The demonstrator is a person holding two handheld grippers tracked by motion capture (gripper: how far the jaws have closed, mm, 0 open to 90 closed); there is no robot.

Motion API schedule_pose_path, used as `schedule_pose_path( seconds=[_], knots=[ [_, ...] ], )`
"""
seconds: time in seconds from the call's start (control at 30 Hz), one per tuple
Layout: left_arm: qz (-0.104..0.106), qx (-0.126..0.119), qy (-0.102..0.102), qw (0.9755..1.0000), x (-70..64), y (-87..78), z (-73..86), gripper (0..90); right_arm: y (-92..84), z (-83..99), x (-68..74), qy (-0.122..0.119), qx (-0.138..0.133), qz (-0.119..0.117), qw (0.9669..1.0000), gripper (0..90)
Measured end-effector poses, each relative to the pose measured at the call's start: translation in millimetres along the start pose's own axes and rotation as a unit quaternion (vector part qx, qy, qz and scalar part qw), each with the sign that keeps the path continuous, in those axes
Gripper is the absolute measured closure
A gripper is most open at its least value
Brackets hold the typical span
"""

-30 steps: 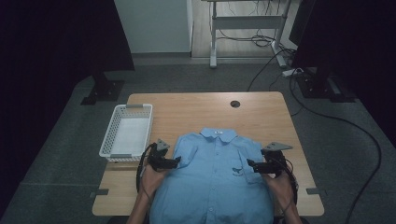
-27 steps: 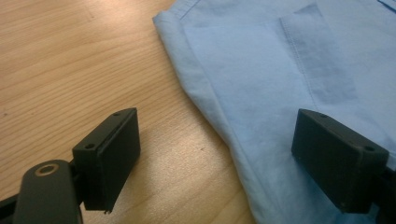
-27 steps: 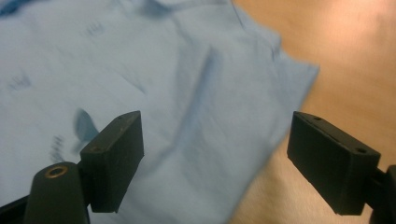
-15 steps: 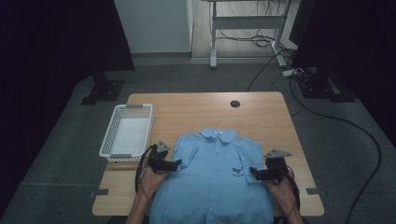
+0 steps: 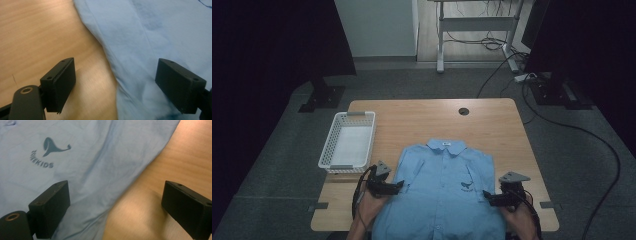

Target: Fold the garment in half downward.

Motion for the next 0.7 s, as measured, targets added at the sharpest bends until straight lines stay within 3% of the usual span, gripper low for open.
schedule_pose_path(
  seconds=[0.5, 0.63, 0.7],
  knots=[
    [0.01, -0.003, 0.011, 0.9999, -31.7, -30.2, 21.1, 16.5, -24.8, 28.2, 16.5, -0.016, 0.006, -0.014, 0.9998, 9.7],
    [0.016, -0.005, 0.011, 0.9998, -32.4, -32.3, 22.6, 16.3, -25.8, 28.6, 17.9, -0.017, 0.011, -0.017, 0.9996, 10.2],
    [0.029, -0.011, 0.007, 0.9995, -29.8, -31.5, 22.0, 15.7, -26.8, 27.1, 17.2, -0.02, 0.017, -0.021, 0.9995, 13.4]
  ],
)
Point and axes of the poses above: each handheld gripper's, and its own axes: y roughly forward along the jaws, z roughly out of its underside, x roughly to its left, the point moved 2 cm from there along y, roughly forward along the jaws, and after that the axes turned 15 degrees about y, right-handed, at the moved point
